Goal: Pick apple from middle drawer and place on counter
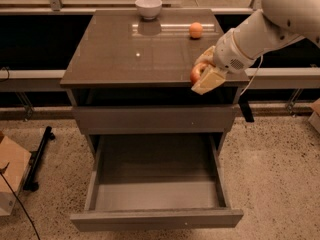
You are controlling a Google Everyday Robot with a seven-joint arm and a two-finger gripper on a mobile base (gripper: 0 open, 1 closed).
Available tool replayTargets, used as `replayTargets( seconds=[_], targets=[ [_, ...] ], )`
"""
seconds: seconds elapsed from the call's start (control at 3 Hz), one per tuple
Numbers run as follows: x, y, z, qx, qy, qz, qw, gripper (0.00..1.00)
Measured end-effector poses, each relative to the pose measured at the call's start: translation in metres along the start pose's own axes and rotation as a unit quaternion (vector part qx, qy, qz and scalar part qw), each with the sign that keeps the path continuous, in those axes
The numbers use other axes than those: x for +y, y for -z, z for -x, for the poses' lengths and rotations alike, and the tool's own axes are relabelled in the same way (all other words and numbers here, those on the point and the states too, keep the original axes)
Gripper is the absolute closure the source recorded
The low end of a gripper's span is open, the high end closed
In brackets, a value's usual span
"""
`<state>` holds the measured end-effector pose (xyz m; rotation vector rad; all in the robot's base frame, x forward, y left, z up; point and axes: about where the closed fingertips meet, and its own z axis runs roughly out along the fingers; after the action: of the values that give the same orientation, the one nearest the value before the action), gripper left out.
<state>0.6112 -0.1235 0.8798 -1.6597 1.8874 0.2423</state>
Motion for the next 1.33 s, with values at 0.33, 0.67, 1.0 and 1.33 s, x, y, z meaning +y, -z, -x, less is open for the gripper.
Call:
replayTargets(
  seconds=[0.33,0.67,1.0,1.33],
  targets=[
    [-0.030,-0.002,0.018,-0.021,-0.012,-0.048,0.9986,1.00],
    [-0.063,-0.016,0.033,-0.052,-0.033,-0.075,0.9953,1.00],
    [-0.094,-0.036,0.040,-0.077,-0.054,-0.078,0.9925,1.00],
    [-0.120,-0.052,0.042,-0.104,-0.078,-0.078,0.9885,0.83]
  ],
)
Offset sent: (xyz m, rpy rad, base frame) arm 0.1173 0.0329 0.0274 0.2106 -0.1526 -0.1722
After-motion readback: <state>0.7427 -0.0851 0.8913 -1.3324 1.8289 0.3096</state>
